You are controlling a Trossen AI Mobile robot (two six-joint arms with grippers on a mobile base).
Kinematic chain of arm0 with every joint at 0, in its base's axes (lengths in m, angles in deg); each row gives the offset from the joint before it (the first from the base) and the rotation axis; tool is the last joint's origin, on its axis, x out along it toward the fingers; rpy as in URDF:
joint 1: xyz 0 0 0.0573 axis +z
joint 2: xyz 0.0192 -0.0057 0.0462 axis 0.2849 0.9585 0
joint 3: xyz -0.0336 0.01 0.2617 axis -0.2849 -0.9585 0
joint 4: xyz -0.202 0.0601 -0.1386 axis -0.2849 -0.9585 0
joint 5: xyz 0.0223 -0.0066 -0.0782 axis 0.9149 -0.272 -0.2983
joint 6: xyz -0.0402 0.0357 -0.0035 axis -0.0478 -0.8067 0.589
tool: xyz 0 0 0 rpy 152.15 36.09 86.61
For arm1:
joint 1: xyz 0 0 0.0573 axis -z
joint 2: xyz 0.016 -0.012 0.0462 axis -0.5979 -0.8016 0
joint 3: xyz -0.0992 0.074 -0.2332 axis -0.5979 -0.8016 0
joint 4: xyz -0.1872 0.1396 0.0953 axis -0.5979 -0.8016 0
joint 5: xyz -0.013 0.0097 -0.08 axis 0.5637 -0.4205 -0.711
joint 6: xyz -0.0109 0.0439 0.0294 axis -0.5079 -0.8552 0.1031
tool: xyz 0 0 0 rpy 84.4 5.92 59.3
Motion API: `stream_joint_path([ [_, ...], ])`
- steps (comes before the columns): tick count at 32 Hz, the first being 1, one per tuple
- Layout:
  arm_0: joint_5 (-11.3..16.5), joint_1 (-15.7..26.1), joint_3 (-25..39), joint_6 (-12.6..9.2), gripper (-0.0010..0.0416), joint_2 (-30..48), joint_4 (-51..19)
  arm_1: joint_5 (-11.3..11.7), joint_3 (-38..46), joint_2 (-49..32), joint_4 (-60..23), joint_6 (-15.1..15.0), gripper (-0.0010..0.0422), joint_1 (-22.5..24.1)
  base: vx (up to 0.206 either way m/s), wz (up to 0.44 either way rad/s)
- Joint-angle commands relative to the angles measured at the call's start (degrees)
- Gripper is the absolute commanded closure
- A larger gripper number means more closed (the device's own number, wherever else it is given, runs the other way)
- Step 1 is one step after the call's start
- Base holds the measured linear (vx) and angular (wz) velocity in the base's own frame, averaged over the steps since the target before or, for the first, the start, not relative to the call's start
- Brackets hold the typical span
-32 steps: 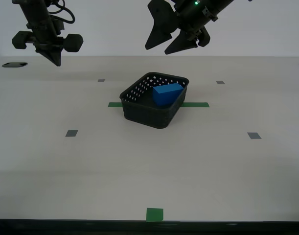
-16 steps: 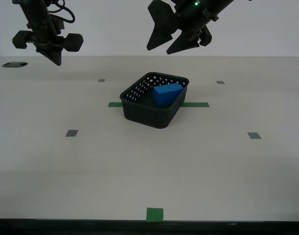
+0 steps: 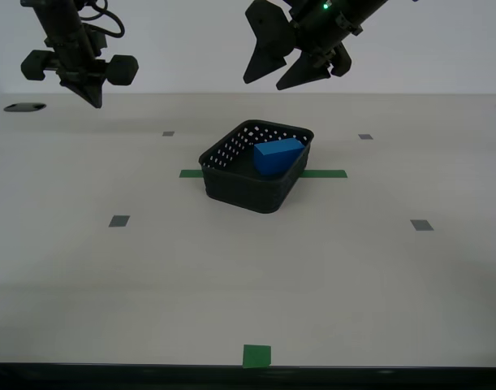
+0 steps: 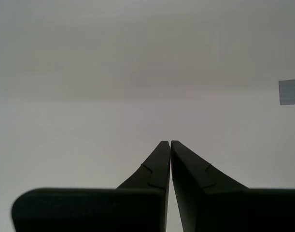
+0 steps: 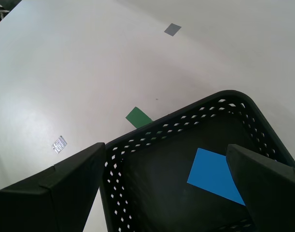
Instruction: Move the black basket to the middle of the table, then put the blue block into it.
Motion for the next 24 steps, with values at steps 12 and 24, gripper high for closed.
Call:
stream_joint_path([
  [12, 0.0, 0.0, 0.1, 0.1, 0.0058, 0.0, 0.1, -0.2, 0.0, 0.0, 0.5, -0.1, 0.0412, 0.0, 0.000, 0.000],
  [24, 0.0, 0.0, 0.1, 0.1, 0.0057, 0.0, 0.1, -0.2, 0.0, 0.0, 1.2, -0.1, 0.0412, 0.0, 0.000, 0.000],
])
